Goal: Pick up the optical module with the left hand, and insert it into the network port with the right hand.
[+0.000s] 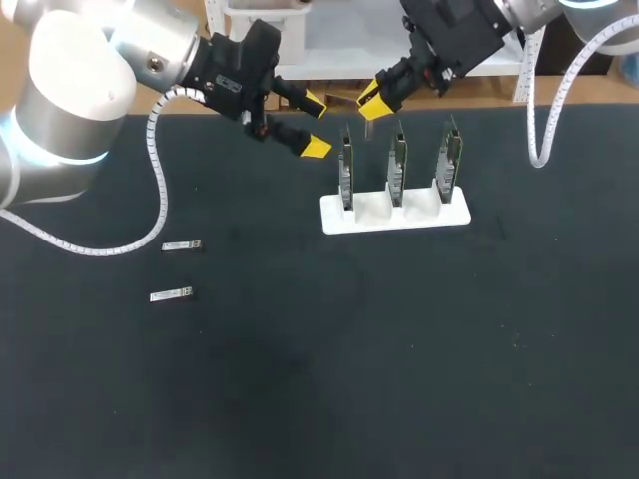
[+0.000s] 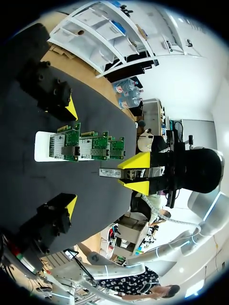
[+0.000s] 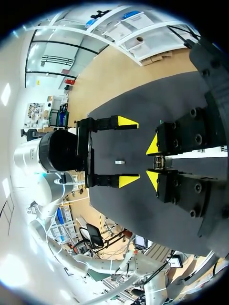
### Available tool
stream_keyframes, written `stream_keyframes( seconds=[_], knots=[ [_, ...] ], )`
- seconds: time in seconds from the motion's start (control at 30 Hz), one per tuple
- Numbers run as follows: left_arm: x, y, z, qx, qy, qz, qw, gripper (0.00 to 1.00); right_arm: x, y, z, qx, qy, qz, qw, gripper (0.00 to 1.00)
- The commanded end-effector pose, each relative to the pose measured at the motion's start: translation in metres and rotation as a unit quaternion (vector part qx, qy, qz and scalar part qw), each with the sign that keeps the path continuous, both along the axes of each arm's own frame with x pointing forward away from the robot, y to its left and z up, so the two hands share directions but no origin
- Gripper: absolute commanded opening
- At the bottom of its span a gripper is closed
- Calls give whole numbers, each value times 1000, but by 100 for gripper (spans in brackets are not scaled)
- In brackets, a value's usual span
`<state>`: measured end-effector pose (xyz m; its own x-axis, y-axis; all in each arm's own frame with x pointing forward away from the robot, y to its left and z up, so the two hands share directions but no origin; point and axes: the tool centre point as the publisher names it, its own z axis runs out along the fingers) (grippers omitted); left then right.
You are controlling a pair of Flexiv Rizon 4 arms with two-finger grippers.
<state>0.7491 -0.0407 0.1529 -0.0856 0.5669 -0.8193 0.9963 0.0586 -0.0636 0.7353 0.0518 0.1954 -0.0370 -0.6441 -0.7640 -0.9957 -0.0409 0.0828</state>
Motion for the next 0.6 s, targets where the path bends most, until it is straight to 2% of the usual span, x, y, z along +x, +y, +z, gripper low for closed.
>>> stream_keyframes(
  seconds=[0.03,0.37,0.6],
  knots=[
    [2,-1,0,2,1,-2,1000,100,-4,-4,1,2,-3,-3,1000,0],
    [2,-1,0,2,1,-2,1000,100,-6,-3,3,3,-6,5,1000,0],
    [2,-1,0,2,1,-2,1000,100,0,5,4,-1,-13,17,1000,0]
  ],
)
